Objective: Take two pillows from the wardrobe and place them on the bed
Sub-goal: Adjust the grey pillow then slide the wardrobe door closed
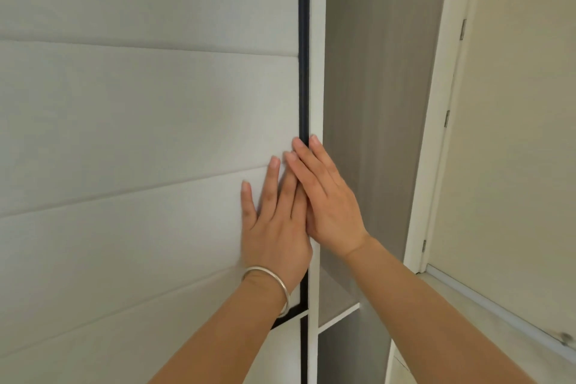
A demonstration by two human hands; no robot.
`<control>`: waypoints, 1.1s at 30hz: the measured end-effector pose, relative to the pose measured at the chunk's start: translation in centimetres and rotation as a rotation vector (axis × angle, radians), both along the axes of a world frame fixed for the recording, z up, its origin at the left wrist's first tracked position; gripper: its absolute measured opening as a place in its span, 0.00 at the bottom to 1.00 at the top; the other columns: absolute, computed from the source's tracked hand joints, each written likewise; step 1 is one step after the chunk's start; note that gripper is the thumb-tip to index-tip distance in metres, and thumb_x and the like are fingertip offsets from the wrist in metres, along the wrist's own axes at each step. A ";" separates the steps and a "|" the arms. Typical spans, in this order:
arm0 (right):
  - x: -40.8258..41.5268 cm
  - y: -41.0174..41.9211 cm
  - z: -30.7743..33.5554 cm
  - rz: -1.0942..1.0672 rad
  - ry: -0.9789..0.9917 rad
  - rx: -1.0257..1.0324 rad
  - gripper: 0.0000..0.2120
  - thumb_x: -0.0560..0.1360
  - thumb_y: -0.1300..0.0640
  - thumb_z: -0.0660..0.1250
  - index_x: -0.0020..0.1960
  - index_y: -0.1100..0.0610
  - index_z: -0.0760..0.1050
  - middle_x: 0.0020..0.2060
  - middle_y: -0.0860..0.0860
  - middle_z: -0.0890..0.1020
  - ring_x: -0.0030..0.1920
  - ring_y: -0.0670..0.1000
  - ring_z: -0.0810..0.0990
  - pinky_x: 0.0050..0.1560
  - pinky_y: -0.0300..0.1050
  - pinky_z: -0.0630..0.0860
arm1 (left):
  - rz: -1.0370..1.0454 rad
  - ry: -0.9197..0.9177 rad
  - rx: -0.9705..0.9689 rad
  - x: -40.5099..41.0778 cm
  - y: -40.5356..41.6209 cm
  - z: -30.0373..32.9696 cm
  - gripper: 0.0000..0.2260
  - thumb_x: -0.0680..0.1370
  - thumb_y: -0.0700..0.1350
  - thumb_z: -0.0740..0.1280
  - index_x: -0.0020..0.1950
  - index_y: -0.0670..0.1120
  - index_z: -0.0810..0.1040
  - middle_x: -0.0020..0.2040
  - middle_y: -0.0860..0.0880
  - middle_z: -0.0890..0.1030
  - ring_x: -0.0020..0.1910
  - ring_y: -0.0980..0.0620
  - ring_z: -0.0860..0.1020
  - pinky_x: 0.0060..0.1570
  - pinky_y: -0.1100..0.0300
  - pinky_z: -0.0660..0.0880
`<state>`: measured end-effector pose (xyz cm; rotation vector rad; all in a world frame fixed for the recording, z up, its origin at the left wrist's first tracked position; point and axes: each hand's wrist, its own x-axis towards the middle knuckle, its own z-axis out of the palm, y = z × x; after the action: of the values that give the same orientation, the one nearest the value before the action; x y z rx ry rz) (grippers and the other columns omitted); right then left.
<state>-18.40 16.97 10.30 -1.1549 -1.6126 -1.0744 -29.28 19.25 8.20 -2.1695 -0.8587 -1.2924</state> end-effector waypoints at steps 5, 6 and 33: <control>3.4 -0.3 -0.3 -0.064 0.031 0.008 0.22 0.77 0.65 0.59 0.71 0.62 0.60 0.70 0.56 0.64 0.76 0.49 0.50 0.74 0.41 0.57 | -0.024 0.014 0.024 3.9 -0.2 -0.1 0.33 0.67 0.41 0.63 0.71 0.43 0.59 0.74 0.47 0.60 0.76 0.49 0.36 0.72 0.42 0.31; 4.2 -0.4 -0.4 -0.076 0.027 0.014 0.22 0.77 0.64 0.59 0.70 0.62 0.60 0.70 0.56 0.64 0.76 0.49 0.50 0.74 0.41 0.56 | -0.025 0.021 0.028 4.7 -0.3 -0.1 0.32 0.67 0.41 0.63 0.72 0.43 0.59 0.75 0.47 0.60 0.76 0.48 0.37 0.71 0.42 0.31; 18.6 -1.8 -1.0 -0.335 -0.082 0.167 0.20 0.79 0.58 0.54 0.71 0.57 0.63 0.70 0.53 0.66 0.76 0.50 0.51 0.73 0.59 0.53 | 0.046 0.109 0.038 18.2 -2.5 0.2 0.28 0.70 0.44 0.60 0.70 0.43 0.62 0.72 0.46 0.69 0.76 0.45 0.51 0.72 0.43 0.37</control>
<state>0.15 15.20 9.31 -1.3096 -1.3887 -1.4592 -11.10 16.74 8.44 -2.1564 -0.8289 -1.1478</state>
